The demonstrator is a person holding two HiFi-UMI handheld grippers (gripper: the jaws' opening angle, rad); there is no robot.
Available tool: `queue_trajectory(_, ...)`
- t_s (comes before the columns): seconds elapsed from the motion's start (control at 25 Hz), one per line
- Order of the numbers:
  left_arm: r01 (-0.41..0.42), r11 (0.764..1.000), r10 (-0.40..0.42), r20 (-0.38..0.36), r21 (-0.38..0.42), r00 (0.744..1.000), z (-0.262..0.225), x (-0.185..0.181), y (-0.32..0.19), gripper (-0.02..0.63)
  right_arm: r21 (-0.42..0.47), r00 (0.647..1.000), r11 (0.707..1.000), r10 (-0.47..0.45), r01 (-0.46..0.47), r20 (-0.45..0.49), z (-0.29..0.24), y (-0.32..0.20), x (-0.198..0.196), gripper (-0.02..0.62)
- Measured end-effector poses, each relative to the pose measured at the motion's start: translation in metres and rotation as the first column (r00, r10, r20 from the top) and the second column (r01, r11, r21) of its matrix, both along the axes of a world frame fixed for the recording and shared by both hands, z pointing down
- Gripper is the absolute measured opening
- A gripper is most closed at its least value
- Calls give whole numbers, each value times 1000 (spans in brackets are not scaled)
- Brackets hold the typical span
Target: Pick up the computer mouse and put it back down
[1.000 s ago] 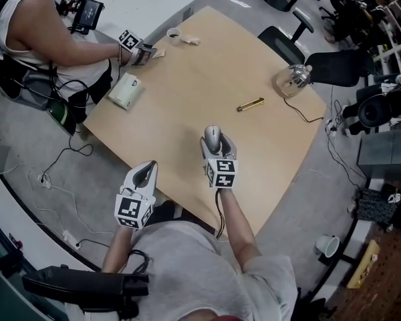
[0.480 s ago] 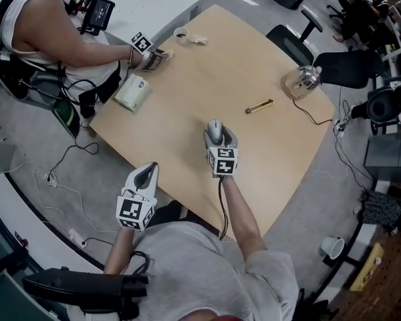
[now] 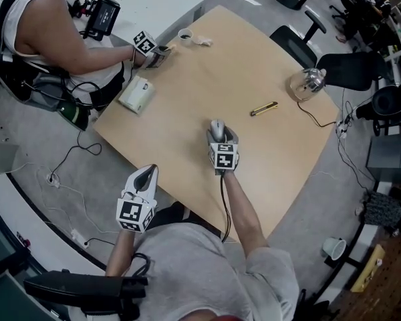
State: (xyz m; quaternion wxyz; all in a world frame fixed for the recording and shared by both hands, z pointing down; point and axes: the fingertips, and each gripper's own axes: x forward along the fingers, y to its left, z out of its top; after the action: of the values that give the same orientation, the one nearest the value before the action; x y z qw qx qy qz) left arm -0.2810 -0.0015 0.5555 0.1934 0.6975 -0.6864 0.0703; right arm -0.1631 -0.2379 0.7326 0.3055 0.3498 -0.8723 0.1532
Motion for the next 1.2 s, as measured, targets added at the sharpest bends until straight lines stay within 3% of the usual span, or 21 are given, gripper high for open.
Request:
queue_trajectory(0.84, 49, 999, -49, -10, -14, 999, 15, -12, 23, 20, -66, 996, 998, 2, -8, -86, 46, -5, -1, 295)
queue_trajectory(1.2, 55, 998, -55, -13, -20, 998, -6, -33, 4, 20, -114, 997, 993, 17, -26, -80, 34, -27, -18, 298)
